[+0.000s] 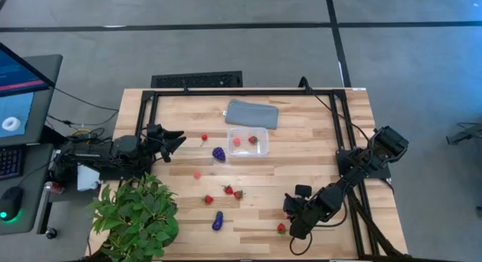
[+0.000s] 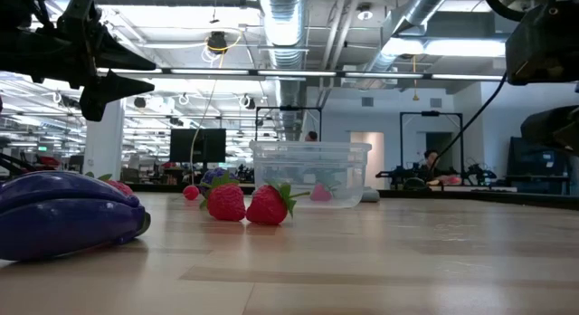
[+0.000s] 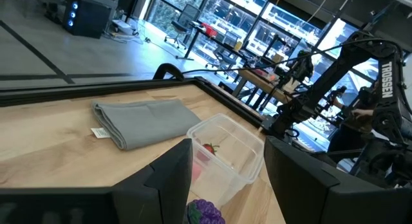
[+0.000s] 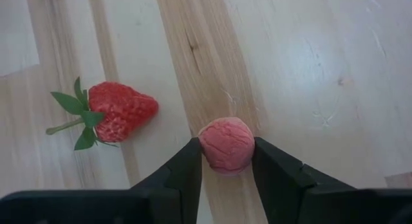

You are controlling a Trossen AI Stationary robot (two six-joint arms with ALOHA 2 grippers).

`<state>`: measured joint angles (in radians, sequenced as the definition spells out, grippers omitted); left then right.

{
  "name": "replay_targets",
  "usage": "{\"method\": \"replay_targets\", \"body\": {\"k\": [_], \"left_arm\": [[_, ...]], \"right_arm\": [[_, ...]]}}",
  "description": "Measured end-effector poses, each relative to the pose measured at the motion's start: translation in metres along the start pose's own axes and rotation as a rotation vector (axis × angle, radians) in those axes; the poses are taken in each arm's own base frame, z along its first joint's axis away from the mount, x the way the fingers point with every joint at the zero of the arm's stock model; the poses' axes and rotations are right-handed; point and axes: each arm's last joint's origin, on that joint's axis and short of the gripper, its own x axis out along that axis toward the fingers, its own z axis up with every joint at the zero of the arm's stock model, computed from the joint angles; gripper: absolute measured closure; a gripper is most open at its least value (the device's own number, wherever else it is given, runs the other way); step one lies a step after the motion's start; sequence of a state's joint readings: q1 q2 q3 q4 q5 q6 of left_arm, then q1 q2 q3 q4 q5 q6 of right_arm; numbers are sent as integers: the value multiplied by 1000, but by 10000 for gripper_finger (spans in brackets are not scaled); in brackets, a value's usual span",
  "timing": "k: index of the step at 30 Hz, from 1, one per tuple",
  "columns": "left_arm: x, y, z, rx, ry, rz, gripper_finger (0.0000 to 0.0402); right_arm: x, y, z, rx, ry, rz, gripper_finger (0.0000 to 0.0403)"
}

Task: Pick and placing Produce into tupperware
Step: Put the pink peach into the transparent bin

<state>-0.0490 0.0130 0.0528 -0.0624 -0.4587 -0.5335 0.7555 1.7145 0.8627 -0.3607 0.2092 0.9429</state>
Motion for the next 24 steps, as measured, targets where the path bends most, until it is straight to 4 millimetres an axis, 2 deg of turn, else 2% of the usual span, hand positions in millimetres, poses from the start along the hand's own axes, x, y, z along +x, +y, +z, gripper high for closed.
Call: {"method": "replay_targets", "body": {"k": [24], "left_arm": [[0,0,0,0,0,0,219]], "right_arm": [[0,0,0,22,-1,5,260]]}}
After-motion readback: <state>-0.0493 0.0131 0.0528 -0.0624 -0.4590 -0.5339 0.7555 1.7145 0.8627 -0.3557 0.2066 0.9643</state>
